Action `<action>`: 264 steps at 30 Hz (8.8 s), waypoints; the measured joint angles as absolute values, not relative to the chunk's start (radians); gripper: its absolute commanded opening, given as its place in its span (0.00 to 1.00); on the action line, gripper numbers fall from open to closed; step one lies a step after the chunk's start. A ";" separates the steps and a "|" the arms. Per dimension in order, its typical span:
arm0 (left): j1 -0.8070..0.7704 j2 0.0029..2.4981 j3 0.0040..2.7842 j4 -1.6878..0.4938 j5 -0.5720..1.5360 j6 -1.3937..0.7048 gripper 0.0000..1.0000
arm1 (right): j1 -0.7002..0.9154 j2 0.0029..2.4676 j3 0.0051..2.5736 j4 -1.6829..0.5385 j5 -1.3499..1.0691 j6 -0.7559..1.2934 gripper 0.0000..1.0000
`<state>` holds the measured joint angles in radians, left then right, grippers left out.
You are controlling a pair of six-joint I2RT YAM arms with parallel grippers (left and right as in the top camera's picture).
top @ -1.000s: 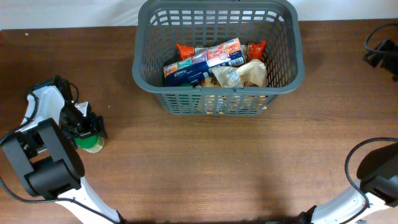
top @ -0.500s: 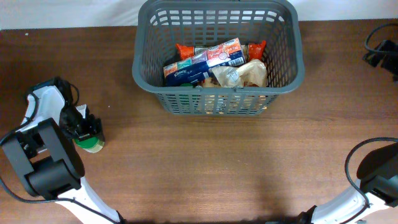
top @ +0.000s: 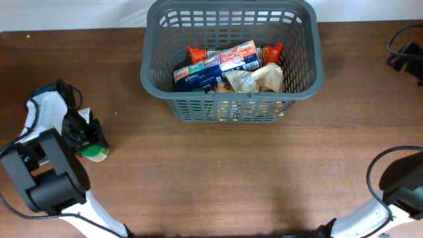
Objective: Pack container
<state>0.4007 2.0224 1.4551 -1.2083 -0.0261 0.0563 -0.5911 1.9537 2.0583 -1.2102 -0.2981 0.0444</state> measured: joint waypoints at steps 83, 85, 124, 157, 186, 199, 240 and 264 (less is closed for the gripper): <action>-0.471 2.194 2.661 -1.406 -0.036 0.384 0.99 | -0.591 1.954 2.058 -1.211 -0.299 0.045 0.99; -0.453 2.148 2.700 -1.418 -0.064 0.328 0.99 | -0.591 1.954 2.058 -1.210 -0.298 0.045 0.99; 0.381 2.031 2.684 -1.685 -0.153 -0.028 0.99 | -0.591 1.954 2.057 -1.211 -0.298 0.045 0.99; 0.381 2.031 2.683 -1.684 -0.152 -0.028 0.99 | -0.006 1.348 1.979 -1.164 -0.227 0.029 0.99; 0.381 2.031 2.681 -1.685 -0.146 -0.028 0.99 | -0.120 0.113 0.262 -0.440 -0.158 0.024 0.99; 0.381 2.031 2.681 -1.685 -0.146 -0.028 0.99 | -0.120 0.016 0.168 -0.435 -0.158 0.025 0.99; 0.188 1.781 2.303 -1.681 -0.146 -0.028 0.99 | -0.120 0.015 0.131 -0.418 -0.157 0.023 0.99; -0.119 0.546 0.828 -0.011 -0.150 -0.028 0.99 | -0.120 0.015 0.130 -0.417 -0.157 0.023 0.99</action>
